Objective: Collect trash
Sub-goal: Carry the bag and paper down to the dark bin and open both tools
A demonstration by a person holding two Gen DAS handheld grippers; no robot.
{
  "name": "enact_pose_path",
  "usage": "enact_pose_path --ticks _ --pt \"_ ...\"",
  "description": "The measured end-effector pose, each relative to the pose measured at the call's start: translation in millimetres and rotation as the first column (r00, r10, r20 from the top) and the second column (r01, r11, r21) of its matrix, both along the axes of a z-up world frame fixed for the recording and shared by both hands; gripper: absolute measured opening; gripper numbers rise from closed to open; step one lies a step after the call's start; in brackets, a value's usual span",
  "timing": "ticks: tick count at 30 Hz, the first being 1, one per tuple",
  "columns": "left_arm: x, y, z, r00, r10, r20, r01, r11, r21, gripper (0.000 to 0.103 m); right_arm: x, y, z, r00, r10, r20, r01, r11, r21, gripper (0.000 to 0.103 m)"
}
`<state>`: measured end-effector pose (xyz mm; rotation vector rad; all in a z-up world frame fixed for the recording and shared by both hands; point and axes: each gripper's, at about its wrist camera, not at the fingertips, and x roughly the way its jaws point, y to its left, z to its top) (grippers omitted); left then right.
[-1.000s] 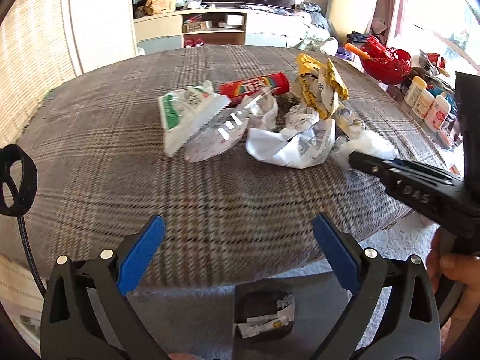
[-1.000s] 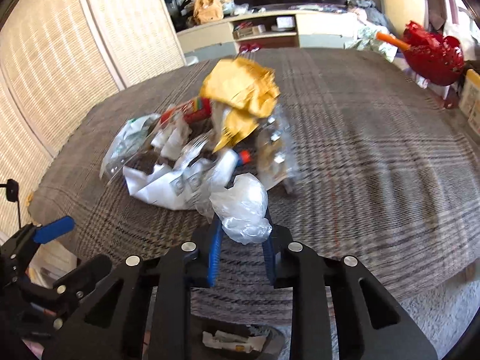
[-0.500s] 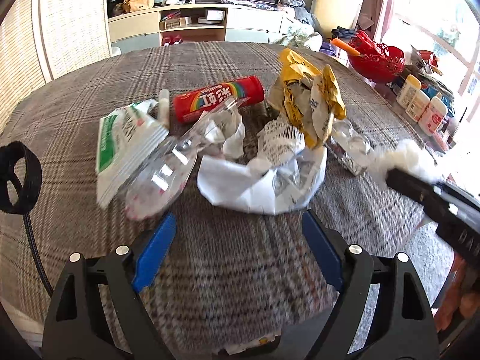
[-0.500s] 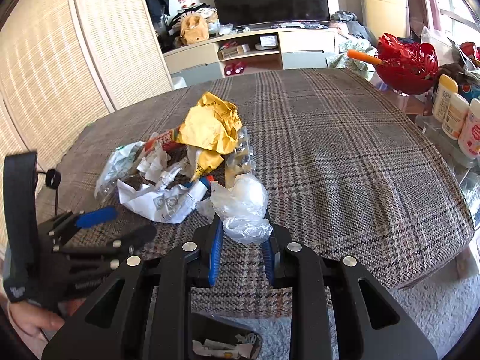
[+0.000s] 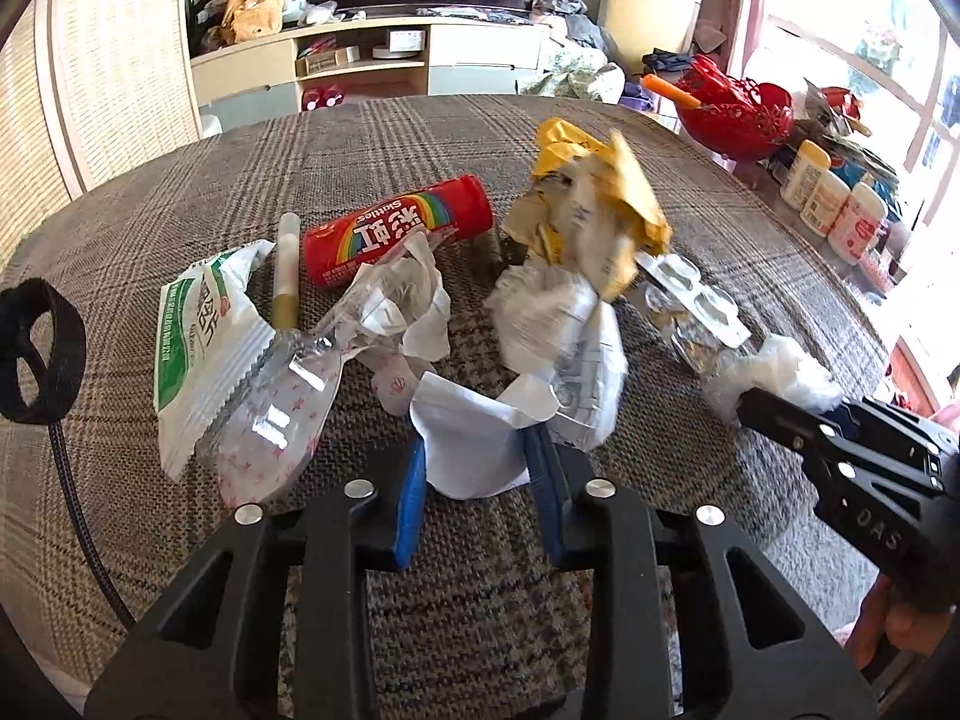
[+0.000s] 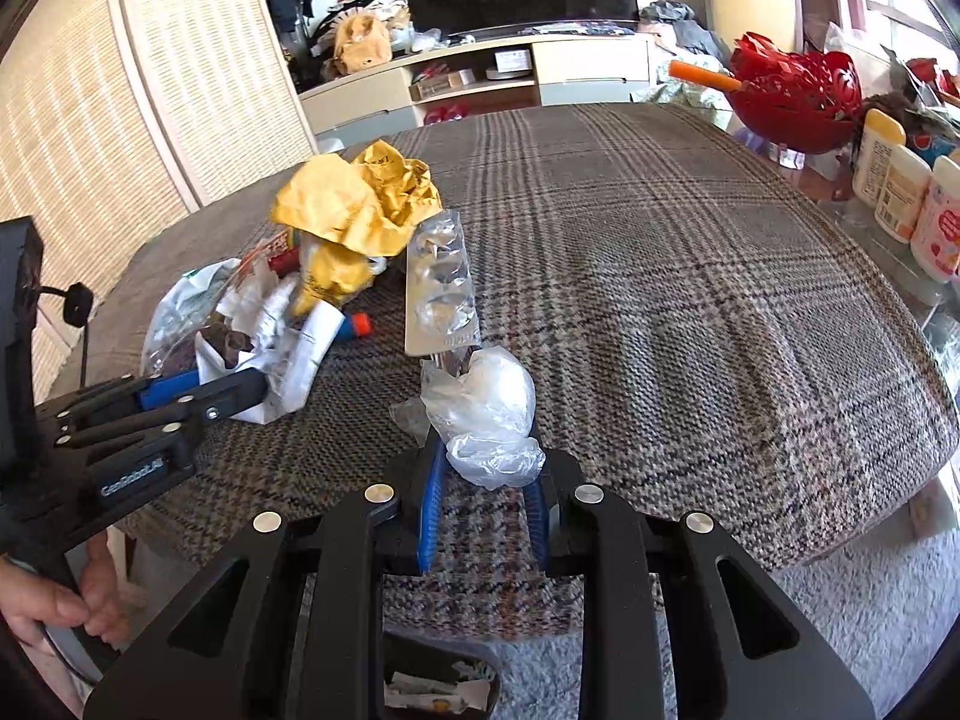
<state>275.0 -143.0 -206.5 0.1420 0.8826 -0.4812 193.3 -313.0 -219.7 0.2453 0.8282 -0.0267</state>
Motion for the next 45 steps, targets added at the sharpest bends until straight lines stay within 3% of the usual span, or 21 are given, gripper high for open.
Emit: enact_pose_path --ticks 2,4,9,29,39,45 --pt "-7.5 0.2 2.5 1.0 -0.006 0.01 0.006 1.0 0.011 0.02 -3.5 0.3 0.9 1.0 0.001 0.004 -0.001 1.0 0.005 0.024" --pt "-14.3 1.9 4.0 1.0 0.001 0.011 -0.001 1.0 0.023 0.004 -7.4 1.3 2.1 1.0 0.003 0.009 -0.004 1.0 0.012 0.024" --pt "-34.9 13.5 7.0 1.0 0.02 -0.007 -0.02 1.0 0.014 0.0 -17.5 8.5 0.3 1.0 0.016 0.0 -0.016 0.999 0.047 0.024" --pt "-153.9 70.2 5.1 0.996 0.077 -0.043 -0.078 0.997 -0.01 0.0 -105.0 62.8 13.7 0.995 0.096 0.003 -0.096 0.995 0.0 0.024" --pt "-184.9 75.4 -41.7 0.984 0.087 -0.153 -0.088 0.996 -0.001 0.0 -130.6 65.7 -35.9 0.985 0.132 -0.11 -0.129 0.991 0.036 0.024" --pt "-195.0 66.9 -69.7 0.981 0.081 -0.179 -0.08 0.997 0.017 0.0 -131.4 62.6 -64.1 0.979 0.13 -0.157 -0.118 0.989 0.085 0.024"
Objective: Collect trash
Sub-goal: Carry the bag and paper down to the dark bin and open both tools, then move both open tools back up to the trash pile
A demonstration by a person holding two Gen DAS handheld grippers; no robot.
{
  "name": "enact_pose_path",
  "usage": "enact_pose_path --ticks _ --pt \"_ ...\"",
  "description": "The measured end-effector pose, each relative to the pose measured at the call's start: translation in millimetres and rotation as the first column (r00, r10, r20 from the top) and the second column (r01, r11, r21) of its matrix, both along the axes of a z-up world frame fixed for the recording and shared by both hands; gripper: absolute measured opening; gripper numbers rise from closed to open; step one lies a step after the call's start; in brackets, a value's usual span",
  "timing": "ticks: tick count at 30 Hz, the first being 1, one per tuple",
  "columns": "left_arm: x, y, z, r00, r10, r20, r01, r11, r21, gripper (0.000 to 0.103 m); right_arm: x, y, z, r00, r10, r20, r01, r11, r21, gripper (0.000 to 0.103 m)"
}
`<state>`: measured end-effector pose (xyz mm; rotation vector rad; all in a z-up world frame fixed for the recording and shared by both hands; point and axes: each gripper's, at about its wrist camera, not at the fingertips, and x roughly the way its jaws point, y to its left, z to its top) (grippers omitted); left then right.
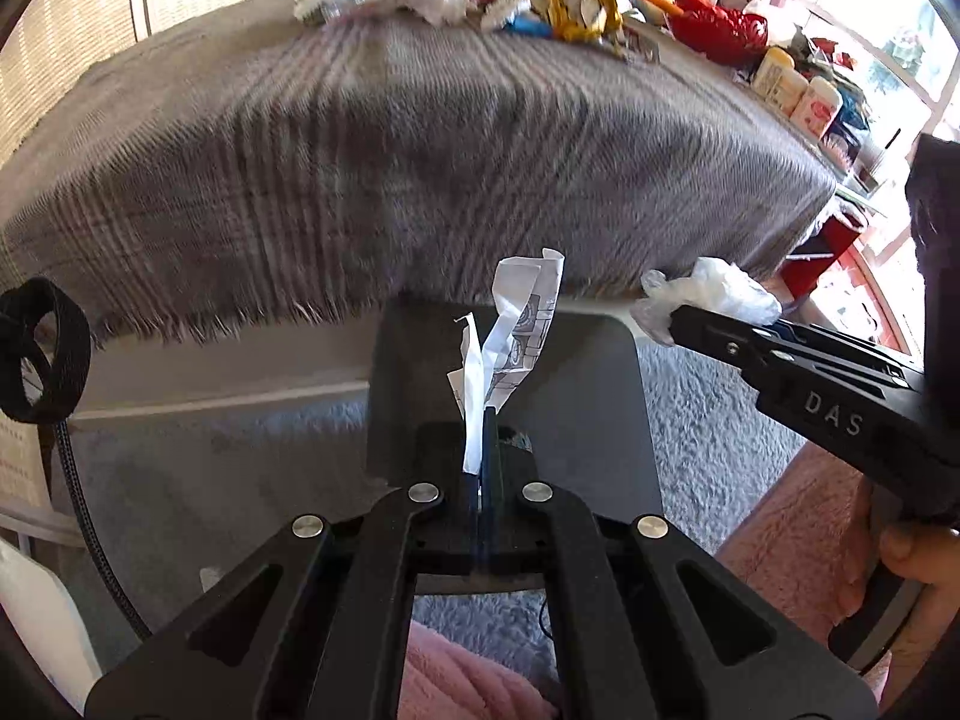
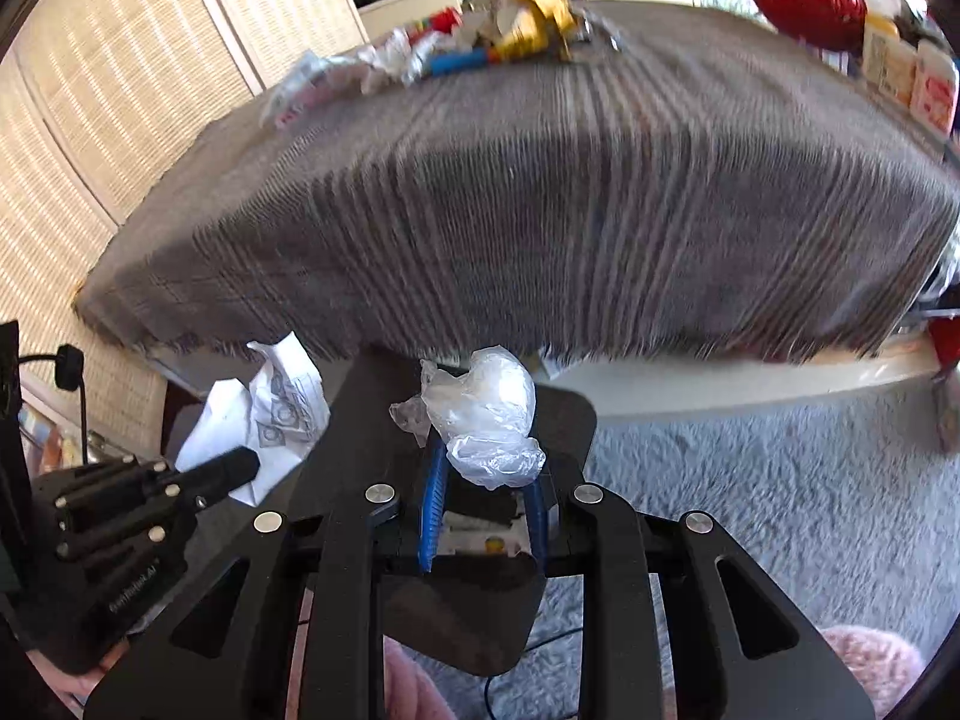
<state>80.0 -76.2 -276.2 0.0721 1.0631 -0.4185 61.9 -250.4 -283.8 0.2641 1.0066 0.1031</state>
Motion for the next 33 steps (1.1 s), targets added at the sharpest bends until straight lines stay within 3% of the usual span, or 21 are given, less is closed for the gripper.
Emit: enact_pose_path --ticks 9,11,13,17,21,26,28,33 --pt "-4.9 -2.6 -36.5 0.996 -0.009 -0.085 0.007 1.0 -0.022 0.001 1.5 -3.7 -15.1 0.999 0.014 -0.04 -0.012 0.999 0.045 0.027" --pt "-5.4 -3.6 -39.9 0.995 -0.014 -0.097 0.011 1.0 -0.026 0.004 3.3 -0.7 -17.7 0.999 0.021 -0.045 -0.019 0.999 0.046 0.035" --pt "-6.0 -4.8 -41.2 0.995 -0.019 -0.098 0.017 1.0 -0.023 0.012 4.3 0.8 -18.7 0.999 0.028 -0.044 -0.026 0.999 0.044 0.045" --pt "-5.7 -4.4 -39.3 0.996 -0.011 -0.087 0.01 1.0 -0.016 0.024 5.9 2.2 -20.6 0.998 0.029 -0.049 -0.026 0.999 0.043 0.054" --pt "-4.8 -1.9 -34.6 0.998 0.003 -0.067 -0.004 1.0 -0.005 0.047 6.5 0.2 -21.0 0.999 0.016 -0.052 -0.014 0.999 0.038 0.063" --pt "-4.9 2.1 -26.8 0.999 0.012 -0.046 -0.012 1.0 0.001 0.072 5.0 -3.8 -20.8 0.999 -0.013 -0.052 0.013 1.0 0.009 0.089" --pt "-5.1 3.4 -24.9 0.999 0.016 -0.043 -0.016 1.0 0.003 0.079 4.7 -3.6 -19.5 0.998 -0.02 -0.052 0.02 1.0 -0.006 0.094" --pt "-6.1 10.9 -17.6 0.999 0.033 -0.016 -0.033 0.999 0.014 0.089 3.2 -5.9 -17.9 0.998 -0.032 -0.059 0.031 0.999 -0.008 0.094"
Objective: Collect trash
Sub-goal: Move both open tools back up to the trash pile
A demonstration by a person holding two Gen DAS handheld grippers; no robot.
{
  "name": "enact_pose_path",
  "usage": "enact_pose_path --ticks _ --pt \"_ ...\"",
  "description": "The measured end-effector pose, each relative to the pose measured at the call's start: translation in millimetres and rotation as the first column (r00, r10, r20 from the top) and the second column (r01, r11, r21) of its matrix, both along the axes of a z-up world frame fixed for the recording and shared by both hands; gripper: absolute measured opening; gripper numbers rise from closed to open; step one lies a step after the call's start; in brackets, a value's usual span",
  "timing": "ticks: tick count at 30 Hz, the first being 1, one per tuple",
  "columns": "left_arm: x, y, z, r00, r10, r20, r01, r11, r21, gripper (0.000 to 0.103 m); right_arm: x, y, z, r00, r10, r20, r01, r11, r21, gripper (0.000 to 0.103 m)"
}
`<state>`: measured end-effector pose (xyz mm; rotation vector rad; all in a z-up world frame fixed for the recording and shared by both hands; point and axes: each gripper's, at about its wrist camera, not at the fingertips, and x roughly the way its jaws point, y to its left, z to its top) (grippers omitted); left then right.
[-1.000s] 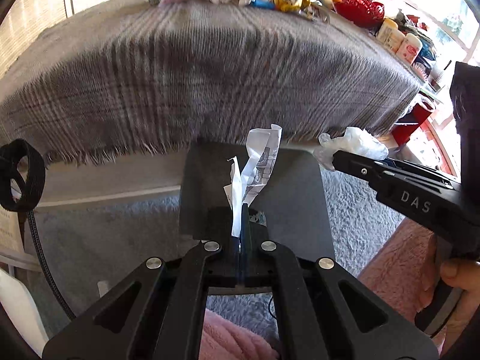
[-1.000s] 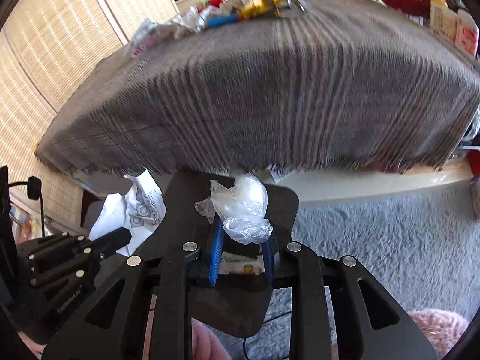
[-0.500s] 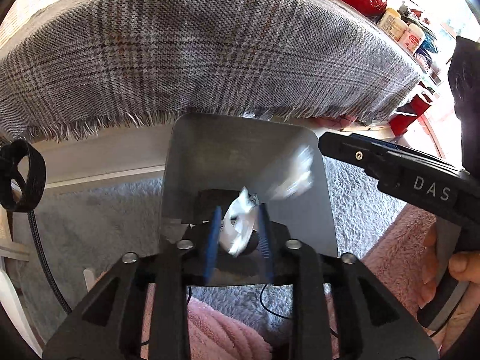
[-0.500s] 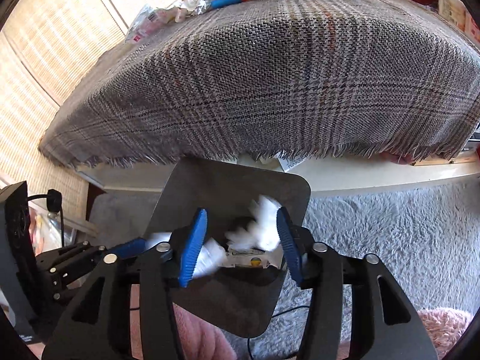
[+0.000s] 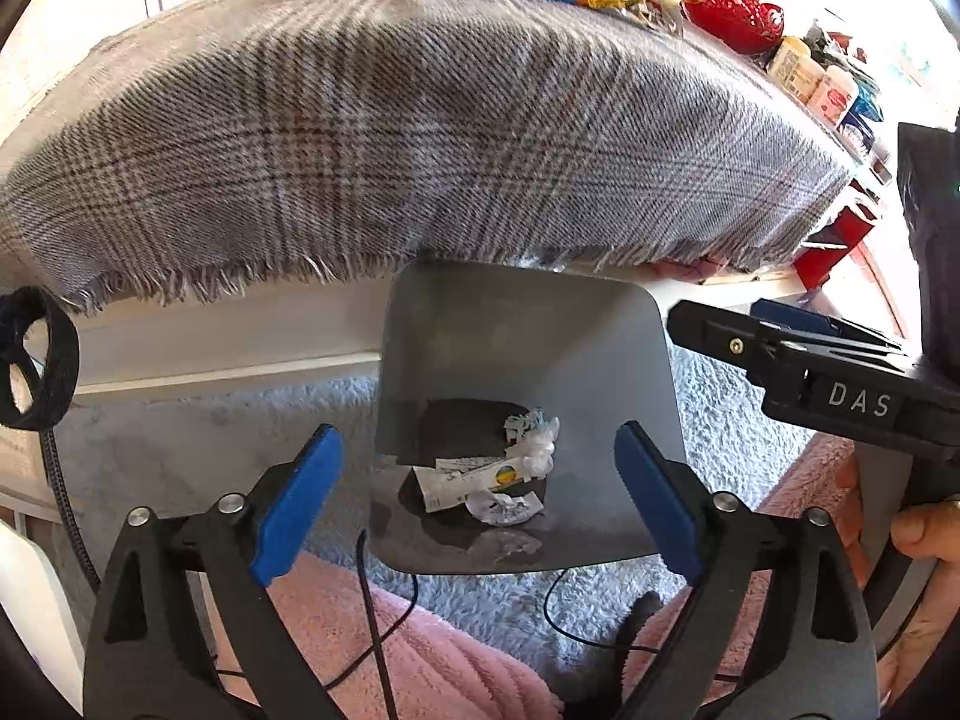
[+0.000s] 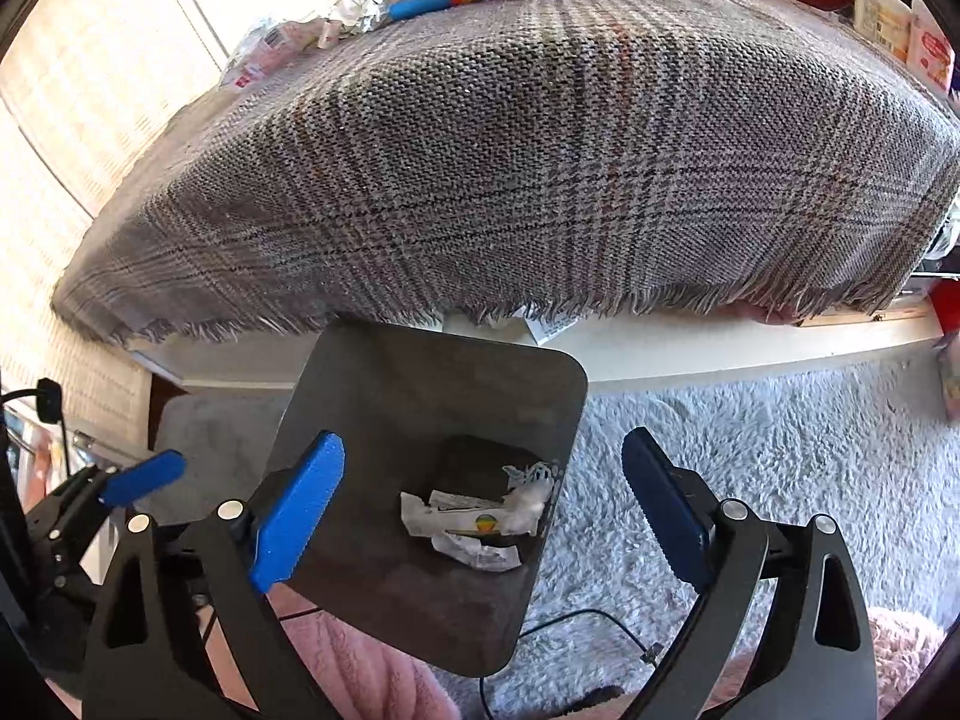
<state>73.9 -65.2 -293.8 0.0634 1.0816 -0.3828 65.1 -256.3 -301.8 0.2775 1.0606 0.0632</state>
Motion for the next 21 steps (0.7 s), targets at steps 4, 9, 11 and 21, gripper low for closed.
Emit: enact_pose_path --ticks 4,9,11,21 --pt "2.8 7.8 8.4 1.0 0.015 0.019 -0.015 1.0 0.002 0.091 0.1 -3.5 5.3 1.0 -0.02 0.012 0.02 1.0 0.013 0.095" --pt "10.4 12.6 23.7 0.999 0.005 0.054 -0.005 1.0 -0.002 0.091 3.7 -9.0 23.7 0.998 -0.045 0.053 0.044 0.999 0.029 0.095" --pt "15.7 14.2 33.9 0.997 0.011 0.078 -0.011 1.0 0.002 0.091 7.6 -10.9 39.1 0.995 -0.053 0.087 0.05 0.998 0.027 0.095" --pt "66.2 26.8 88.8 0.987 0.068 0.145 -0.065 0.997 -0.029 0.091 54.0 -14.8 115.8 0.963 -0.066 0.262 0.063 0.998 0.018 0.095"
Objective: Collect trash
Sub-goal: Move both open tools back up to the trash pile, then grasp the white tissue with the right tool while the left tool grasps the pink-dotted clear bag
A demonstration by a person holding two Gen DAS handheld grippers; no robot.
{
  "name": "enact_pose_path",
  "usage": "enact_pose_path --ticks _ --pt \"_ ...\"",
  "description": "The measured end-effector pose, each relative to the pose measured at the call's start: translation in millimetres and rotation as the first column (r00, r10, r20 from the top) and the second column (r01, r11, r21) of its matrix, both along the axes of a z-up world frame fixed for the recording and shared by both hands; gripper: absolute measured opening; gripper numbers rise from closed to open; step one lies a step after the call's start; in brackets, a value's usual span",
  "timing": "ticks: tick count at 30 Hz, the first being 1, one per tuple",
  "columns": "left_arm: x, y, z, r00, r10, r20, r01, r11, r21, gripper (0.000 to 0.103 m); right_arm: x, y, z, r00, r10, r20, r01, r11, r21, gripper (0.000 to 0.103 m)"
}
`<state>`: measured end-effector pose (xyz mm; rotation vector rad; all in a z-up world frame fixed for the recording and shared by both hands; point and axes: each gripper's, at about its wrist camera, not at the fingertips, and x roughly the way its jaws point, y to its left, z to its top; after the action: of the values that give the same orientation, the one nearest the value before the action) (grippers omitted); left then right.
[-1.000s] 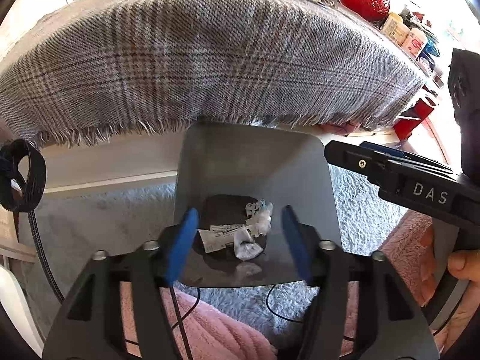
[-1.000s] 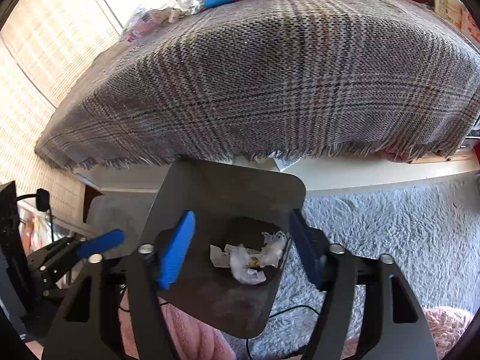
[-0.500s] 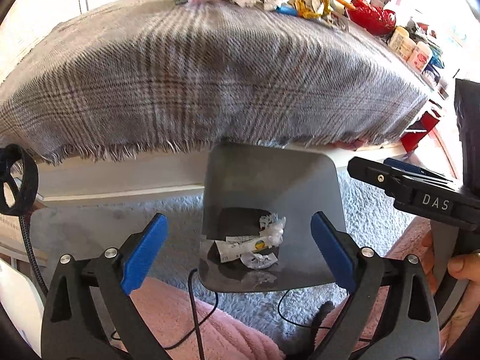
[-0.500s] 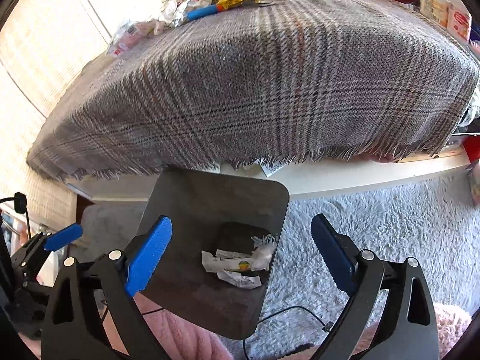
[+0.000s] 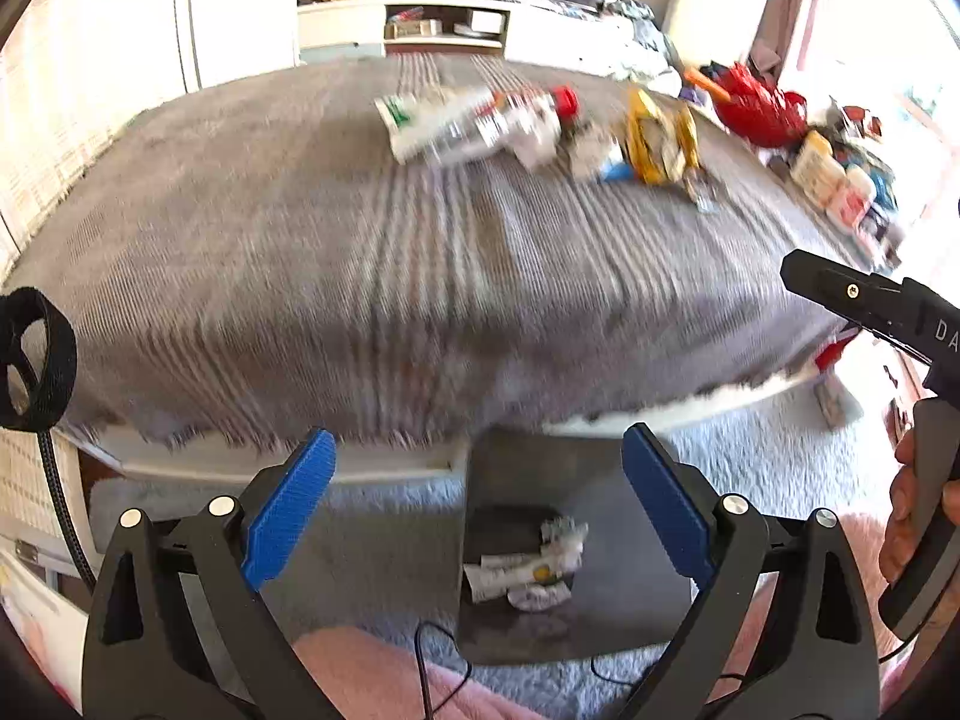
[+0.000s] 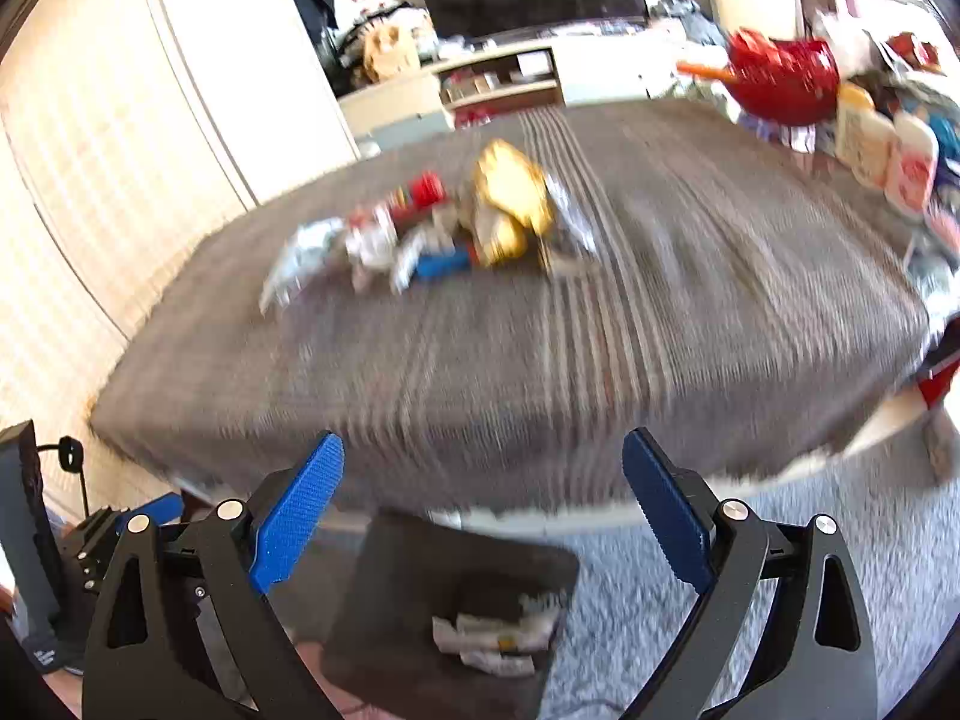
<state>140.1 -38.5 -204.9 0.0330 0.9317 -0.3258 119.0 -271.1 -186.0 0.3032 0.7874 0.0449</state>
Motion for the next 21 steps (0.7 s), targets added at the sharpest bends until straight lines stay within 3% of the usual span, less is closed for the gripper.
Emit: enact_pose_path --ticks 6,13,17,21 --pt "34.5 3.8 17.9 0.999 0.02 0.028 -0.019 1.0 -0.022 0.091 37.6 7.2 11.9 1.0 0.02 0.023 -0.02 1.0 0.014 0.095" --pt "72.2 -2.3 17.9 0.999 -0.002 0.034 0.003 1.0 -0.026 0.091 83.5 23.2 3.7 0.998 0.066 0.006 -0.066 0.997 0.046 0.09" --pt "91.4 -5.7 13.7 0.999 -0.02 0.025 0.021 0.999 -0.041 0.09 107.0 30.5 -1.2 0.996 0.09 0.009 -0.091 0.994 0.058 0.075" --pt "104.7 -11.4 8.3 0.998 -0.056 0.006 0.056 0.997 -0.062 0.077 121.0 38.1 -7.1 0.994 0.104 -0.008 -0.104 0.994 0.035 0.062"
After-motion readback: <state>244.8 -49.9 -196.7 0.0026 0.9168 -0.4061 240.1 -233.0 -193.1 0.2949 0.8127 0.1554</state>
